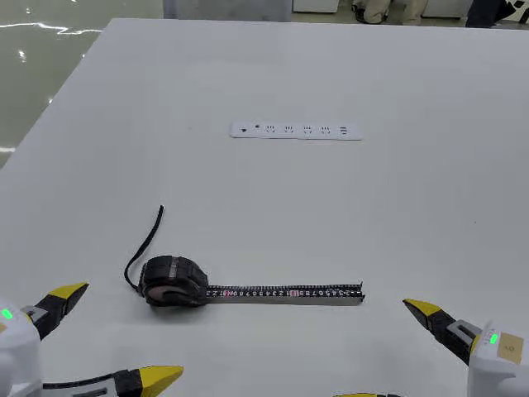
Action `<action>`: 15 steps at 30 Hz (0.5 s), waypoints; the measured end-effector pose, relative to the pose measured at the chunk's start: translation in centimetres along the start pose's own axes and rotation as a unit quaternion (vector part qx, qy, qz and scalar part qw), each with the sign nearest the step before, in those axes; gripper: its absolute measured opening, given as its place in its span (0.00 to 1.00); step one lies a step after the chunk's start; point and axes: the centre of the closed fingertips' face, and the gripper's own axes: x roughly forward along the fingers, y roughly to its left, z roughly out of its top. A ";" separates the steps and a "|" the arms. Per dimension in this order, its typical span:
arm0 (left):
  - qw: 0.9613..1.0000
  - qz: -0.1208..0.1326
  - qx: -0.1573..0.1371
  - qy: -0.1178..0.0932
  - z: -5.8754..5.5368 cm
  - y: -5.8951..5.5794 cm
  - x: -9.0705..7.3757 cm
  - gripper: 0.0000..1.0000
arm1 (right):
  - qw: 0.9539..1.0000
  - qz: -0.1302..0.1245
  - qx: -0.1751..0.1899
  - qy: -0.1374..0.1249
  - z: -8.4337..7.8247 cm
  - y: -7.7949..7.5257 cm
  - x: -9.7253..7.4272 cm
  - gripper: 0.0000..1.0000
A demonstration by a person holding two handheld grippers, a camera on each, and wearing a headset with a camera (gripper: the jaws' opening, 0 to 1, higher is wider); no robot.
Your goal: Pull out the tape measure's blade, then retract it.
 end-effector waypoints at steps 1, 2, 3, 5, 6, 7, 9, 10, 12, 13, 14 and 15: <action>1.000 0.003 -0.001 0.000 0.1 0.0 0.1 1.00 | 1.000 0.002 -0.001 0.001 0.0 0.0 0.0 0.99; 1.000 0.005 -0.004 -0.001 0.2 0.0 0.1 1.00 | 1.000 0.004 -0.002 0.001 0.0 0.0 0.0 0.99; 1.000 0.008 -0.007 0.000 0.3 0.0 0.2 1.00 | 1.000 0.005 -0.002 0.001 -0.1 0.0 0.0 0.99; 1.000 0.014 -0.011 -0.004 0.4 0.1 0.3 1.00 | 1.000 0.006 -0.004 0.002 -0.1 -0.2 -0.1 0.99; 1.000 0.017 -0.015 -0.003 0.5 0.1 0.4 1.00 | 1.000 0.008 -0.003 0.002 -0.1 -0.3 -0.1 0.99; 1.000 0.017 -0.017 -0.006 0.6 0.0 0.4 1.00 | 1.000 0.010 -0.004 0.003 -0.1 -0.4 0.0 0.99; 1.000 0.021 -0.018 -0.006 0.7 -0.1 0.6 1.00 | 1.000 0.015 -0.007 0.004 -0.1 -0.5 -0.1 0.98; 1.000 0.021 -0.017 -0.007 0.8 -0.1 0.7 1.00 | 1.000 0.015 -0.008 0.004 0.0 -0.7 0.0 0.98; 0.999 0.025 -0.022 -0.007 0.9 -0.1 0.9 1.00 | 1.000 0.020 -0.011 0.004 0.0 -0.9 0.0 0.97; 0.999 0.026 -0.025 -0.009 1.0 -0.1 0.9 1.00 | 1.000 0.021 -0.012 0.004 0.0 -1.0 0.0 0.97; 0.999 0.028 -0.027 -0.010 1.1 0.0 1.0 1.00 | 1.000 0.021 -0.013 0.004 0.1 -1.2 0.0 0.96; 0.999 0.033 -0.030 -0.011 1.1 0.1 1.1 1.00 | 1.000 0.025 -0.015 0.005 0.1 -1.3 0.1 0.95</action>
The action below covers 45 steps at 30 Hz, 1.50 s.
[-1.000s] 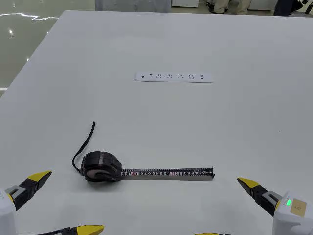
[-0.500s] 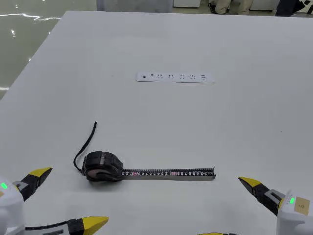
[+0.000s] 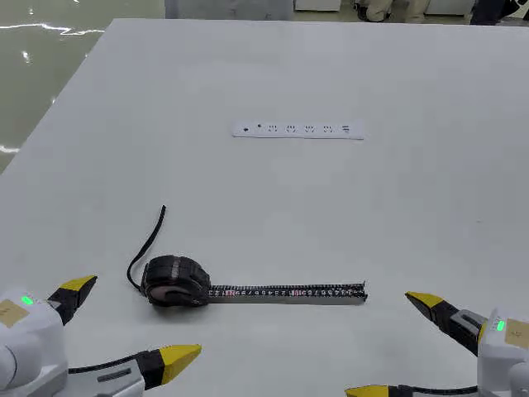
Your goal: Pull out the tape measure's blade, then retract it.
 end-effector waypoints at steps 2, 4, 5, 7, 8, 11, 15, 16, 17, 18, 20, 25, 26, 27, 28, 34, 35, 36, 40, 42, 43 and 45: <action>1.000 0.007 -0.006 0.000 0.0 0.3 0.2 1.00 | 1.000 0.003 -0.007 0.005 -0.1 -0.3 0.2 0.94; 1.000 0.014 -0.015 -0.003 0.1 0.3 0.4 1.00 | 1.000 0.008 -0.009 0.011 -0.3 -0.5 0.3 0.93; 1.000 0.015 -0.018 -0.003 0.1 0.2 0.5 1.00 | 1.000 0.010 -0.009 0.011 -0.3 -0.6 0.4 0.92; 0.999 0.020 -0.026 -0.002 0.1 0.2 0.7 1.00 | 1.000 0.014 -0.016 0.015 -0.5 -0.8 0.5 0.90; 0.999 0.023 -0.028 -0.001 0.1 0.2 0.8 1.00 | 1.000 0.016 -0.018 0.018 -0.7 -1.0 0.6 0.88; 0.999 0.038 -0.031 -0.006 0.1 0.3 1.1 1.00 | 0.999 0.020 -0.024 0.022 -0.9 -1.3 0.8 0.85; 0.998 0.052 -0.040 -0.008 0.2 0.3 1.6 1.00 | 0.999 0.026 -0.035 0.028 -1.2 -1.9 1.1 0.81; 0.998 0.054 -0.042 -0.007 0.0 0.4 1.8 1.00 | 0.998 0.026 -0.038 0.029 -1.2 -2.0 1.1 0.79; 0.997 0.059 -0.045 -0.008 -0.1 0.5 2.0 1.00 | 0.998 0.029 -0.041 0.030 -1.3 -2.2 1.2 0.77; 0.997 0.061 -0.049 -0.008 -0.1 0.5 2.1 1.00 | 0.998 0.029 -0.042 0.031 -1.3 -2.3 1.3 0.75; 0.996 0.065 -0.057 -0.009 -0.2 0.3 2.5 1.00 | 0.998 0.032 -0.045 0.036 -1.5 -2.6 1.5 0.74; 0.995 0.080 -0.063 -0.007 -0.5 0.0 3.1 1.00 | 0.997 0.041 -0.057 0.043 -1.9 -3.3 2.0 0.69; 0.994 0.083 -0.065 -0.007 -0.6 0.0 3.2 1.00 | 0.996 0.042 -0.060 0.044 -2.0 -3.4 2.1 0.67; 0.994 0.085 -0.068 -0.005 -0.8 -0.1 3.5 1.00 | 0.996 0.045 -0.064 0.046 -2.1 -3.6 2.2 0.66; 0.994 0.085 -0.069 -0.003 -0.9 -0.1 3.6 1.00 | 0.996 0.046 -0.065 0.046 -2.0 -3.6 2.3 0.65; 0.992 0.096 -0.080 0.001 -1.2 0.0 4.4 0.98 | 0.994 0.059 -0.080 0.052 -2.3 -4.4 3.0 0.62; 0.992 0.098 -0.082 0.001 -1.1 0.0 4.5 0.98 | 0.993 0.060 -0.083 0.052 -2.3 -4.6 3.1 0.61; 0.991 0.100 -0.084 0.002 -1.2 0.1 4.6 0.98 | 0.992 0.061 -0.093 0.053 -2.3 -4.8 3.3 0.60; 0.990 0.109 -0.090 0.009 -1.7 0.5 5.3 0.97 | 0.989 0.072 -0.116 0.055 -2.2 -5.3 3.8 0.53; 0.989 0.118 -0.092 0.009 -1.9 0.8 5.6 0.97 | 0.988 0.076 -0.122 0.056 -2.1 -5.7 4.2 0.50; 0.988 0.122 -0.091 0.009 -1.9 0.9 5.7 0.97 | 0.987 0.077 -0.125 0.057 -2.1 -5.8 4.3 0.49; 0.987 0.128 -0.096 0.012 -2.1 1.1 6.0 0.97 | 0.986 0.083 -0.130 0.059 -2.1 -6.0 4.5 0.48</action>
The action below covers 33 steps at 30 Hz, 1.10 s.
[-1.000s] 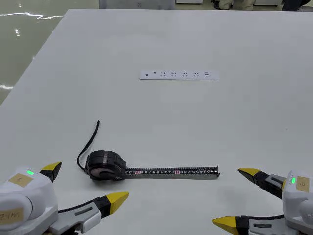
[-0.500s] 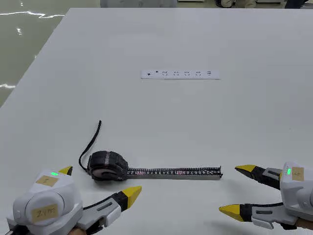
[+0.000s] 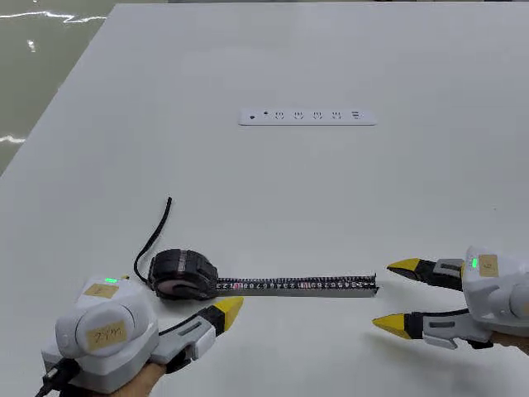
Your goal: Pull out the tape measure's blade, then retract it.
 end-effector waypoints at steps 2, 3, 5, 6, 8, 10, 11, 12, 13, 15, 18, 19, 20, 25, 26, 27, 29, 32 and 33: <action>1.000 0.010 -0.005 0.002 -0.1 0.2 0.4 0.95 | 1.000 0.004 -0.006 0.002 0.0 -0.2 0.3 0.46; 1.000 0.012 -0.006 0.002 -0.2 0.3 0.5 0.95 | 1.000 0.007 -0.008 0.002 0.0 -0.3 0.4 0.45; 1.000 0.017 -0.013 0.004 -0.3 0.3 0.8 0.93 | 1.000 0.014 -0.012 0.004 -0.1 -0.3 0.6 0.43; 1.000 0.019 -0.014 0.005 -0.3 0.3 0.9 0.91 | 1.000 0.016 -0.014 0.006 -0.1 -0.4 0.7 0.42; 1.000 0.025 -0.008 0.007 -0.3 0.4 1.2 0.91 | 1.000 0.020 -0.017 0.007 -0.1 -0.5 0.9 0.39; 0.999 0.028 -0.009 0.012 -0.5 0.5 1.4 0.89 | 1.000 0.022 -0.020 0.007 -0.1 -0.7 1.2 0.38; 0.999 0.030 -0.010 0.012 -0.6 0.6 1.6 0.88 | 0.999 0.024 -0.021 0.008 -0.2 -0.8 1.3 0.37; 0.999 0.034 -0.012 0.013 -0.6 0.7 1.7 0.88 | 0.999 0.028 -0.024 0.008 -0.1 -0.8 1.4 0.36; 0.999 0.037 -0.014 0.013 -0.6 0.8 1.8 0.88 | 0.999 0.029 -0.027 0.009 -0.2 -0.8 1.5 0.34; 0.999 0.042 -0.016 0.012 -0.5 1.1 1.9 0.87 | 0.999 0.033 -0.029 0.009 -0.1 -0.8 1.8 0.31; 0.998 0.054 -0.020 0.012 -0.4 1.7 2.2 0.85 | 0.999 0.036 -0.034 0.011 -0.2 -0.9 2.2 0.30; 0.998 0.057 -0.024 0.011 -0.4 1.9 2.3 0.84 | 0.999 0.038 -0.035 0.012 0.0 -0.6 2.4 0.29; 0.998 0.058 -0.025 0.012 -0.3 2.0 2.4 0.83 | 0.999 0.039 -0.035 0.011 0.0 -0.6 2.5 0.28; 0.997 0.071 -0.032 0.016 -0.2 2.4 2.9 0.79 | 0.998 0.044 -0.039 0.014 0.1 -0.6 2.8 0.22; 0.997 0.071 -0.034 0.015 -0.2 2.4 3.0 0.78 | 0.998 0.044 -0.039 0.014 0.1 -0.6 2.8 0.20; 0.996 0.074 -0.035 0.016 -0.2 2.5 3.1 0.77 | 0.998 0.045 -0.038 0.014 0.1 -0.6 2.8 0.19; 0.996 0.078 -0.035 0.019 -0.3 2.5 3.3 0.75 | 0.998 0.047 -0.038 0.014 0.1 -0.5 2.8 0.18; 0.996 0.083 -0.039 0.019 -0.4 2.6 3.4 0.73 | 0.998 0.049 -0.039 0.012 0.1 -0.5 2.8 0.16; 0.995 0.083 -0.041 0.021 -0.4 2.6 3.4 0.71 | 0.998 0.049 -0.038 0.012 0.1 -0.5 2.8 0.16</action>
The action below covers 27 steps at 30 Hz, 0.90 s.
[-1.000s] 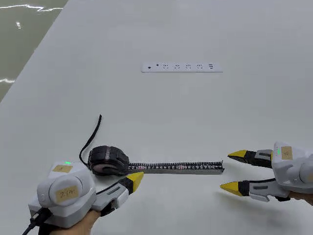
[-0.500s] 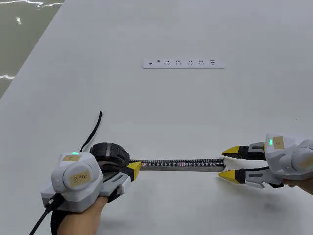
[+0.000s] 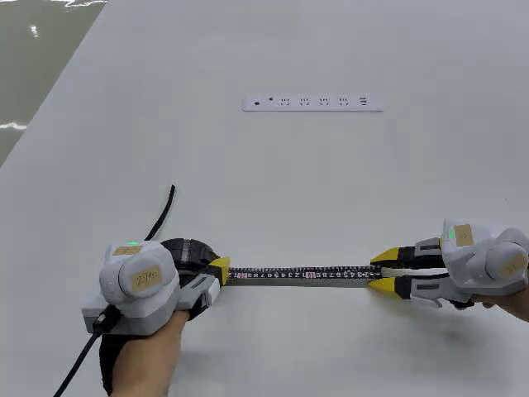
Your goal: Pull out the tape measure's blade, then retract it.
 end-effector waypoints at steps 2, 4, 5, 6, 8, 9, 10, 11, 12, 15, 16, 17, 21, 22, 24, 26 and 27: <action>1.000 0.001 -0.004 0.005 -0.2 -0.1 0.1 0.71 | 1.000 -0.002 0.001 -0.001 0.0 -0.1 0.0 0.15; 1.000 0.003 -0.005 0.006 -0.3 0.0 0.1 0.70 | 1.000 -0.001 0.002 -0.001 0.0 -0.2 0.0 0.15; 1.000 0.003 -0.007 0.006 -0.3 -0.1 0.2 0.69 | 1.000 -0.001 0.000 -0.001 0.0 -0.2 0.0 0.14; 1.000 0.003 -0.009 0.006 -0.3 -0.1 0.2 0.68 | 1.000 0.000 0.001 -0.001 0.0 -0.1 0.0 0.14; 1.000 0.004 -0.012 0.006 -0.3 -0.2 0.2 0.67 | 1.000 0.001 0.000 -0.001 0.0 -0.1 -0.1 0.14; 1.000 0.005 -0.013 0.006 -0.3 -0.3 0.2 0.67 | 1.000 0.002 0.000 -0.001 0.1 -0.1 -0.1 0.13; 1.000 0.005 -0.015 0.006 -0.3 -0.3 0.2 0.67 | 1.000 0.002 -0.002 -0.001 0.0 -0.1 -0.1 0.13; 1.000 0.005 -0.017 0.008 -0.3 -0.4 0.3 0.66 | 1.000 0.002 -0.001 -0.001 0.0 -0.1 -0.1 0.13; 1.000 0.007 -0.016 0.008 -0.3 -0.4 0.3 0.66 | 1.000 0.002 0.000 -0.001 0.0 -0.1 -0.1 0.13; 1.000 0.010 -0.016 0.009 -0.3 -0.3 0.3 0.66 | 1.000 0.002 0.000 0.000 0.0 -0.1 -0.1 0.13; 1.000 0.011 -0.017 0.009 -0.4 -0.3 0.3 0.66 | 1.000 0.001 -0.001 0.000 0.0 -0.1 -0.1 0.13; 1.000 0.013 -0.015 0.009 -0.4 -0.3 0.3 0.66 | 1.000 0.002 -0.001 0.000 -0.1 -0.1 -0.1 0.13; 1.000 0.018 -0.005 0.012 -0.5 -0.3 0.4 0.66 | 1.000 0.000 -0.006 0.003 -0.1 -0.1 -0.1 0.12; 1.000 0.019 -0.004 0.014 -0.5 -0.3 0.4 0.65 | 1.000 0.000 -0.006 0.004 -0.1 -0.1 -0.1 0.12; 1.000 0.020 -0.002 0.017 -0.5 -0.2 0.4 0.65 | 1.000 0.000 -0.008 0.005 -0.1 -0.2 -0.1 0.12; 1.000 0.020 0.003 0.015 -0.6 -0.1 0.4 0.64 | 1.000 0.001 -0.011 0.007 -0.1 -0.1 -0.1 0.12; 1.000 0.020 0.001 0.015 -0.6 -0.1 0.4 0.63 | 1.000 0.001 -0.011 0.007 -0.1 -0.1 -0.1 0.12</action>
